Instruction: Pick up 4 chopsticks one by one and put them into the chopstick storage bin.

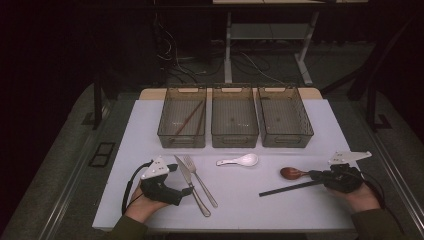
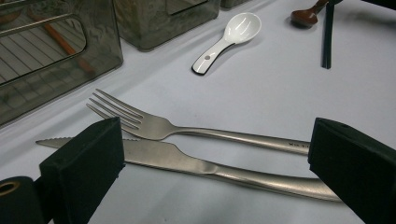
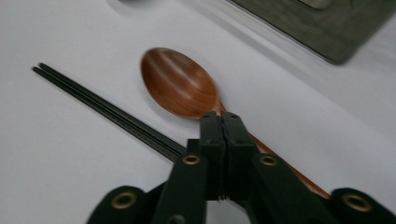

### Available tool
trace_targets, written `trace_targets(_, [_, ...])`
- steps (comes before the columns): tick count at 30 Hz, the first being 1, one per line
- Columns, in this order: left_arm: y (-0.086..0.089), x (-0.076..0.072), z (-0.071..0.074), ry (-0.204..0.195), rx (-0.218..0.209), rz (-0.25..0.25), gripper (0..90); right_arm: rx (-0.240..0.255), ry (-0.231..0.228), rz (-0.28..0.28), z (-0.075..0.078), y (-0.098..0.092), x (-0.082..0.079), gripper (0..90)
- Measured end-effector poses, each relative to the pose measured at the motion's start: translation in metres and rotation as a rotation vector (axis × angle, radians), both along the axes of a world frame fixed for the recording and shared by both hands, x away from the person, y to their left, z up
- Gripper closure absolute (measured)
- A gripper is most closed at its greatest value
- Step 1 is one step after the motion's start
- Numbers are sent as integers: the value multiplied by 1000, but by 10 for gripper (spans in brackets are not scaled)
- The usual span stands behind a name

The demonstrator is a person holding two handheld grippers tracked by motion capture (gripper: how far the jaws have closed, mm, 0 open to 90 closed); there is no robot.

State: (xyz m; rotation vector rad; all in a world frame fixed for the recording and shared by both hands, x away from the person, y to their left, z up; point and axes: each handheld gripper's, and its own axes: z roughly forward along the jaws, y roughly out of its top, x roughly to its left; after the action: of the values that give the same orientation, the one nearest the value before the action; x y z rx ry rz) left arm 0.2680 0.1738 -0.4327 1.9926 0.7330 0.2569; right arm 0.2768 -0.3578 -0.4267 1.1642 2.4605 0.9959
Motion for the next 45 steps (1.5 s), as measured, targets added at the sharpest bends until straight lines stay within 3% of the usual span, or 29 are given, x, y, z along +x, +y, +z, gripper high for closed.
trace_targets(11, [-1,1,-2,12,0,-5,35,-8,31,-49,-7,-23,6,894])
trace_targets(45, [-4,0,-3,25,13,-26,39,-29,41,-10,-14,-13,6,894])
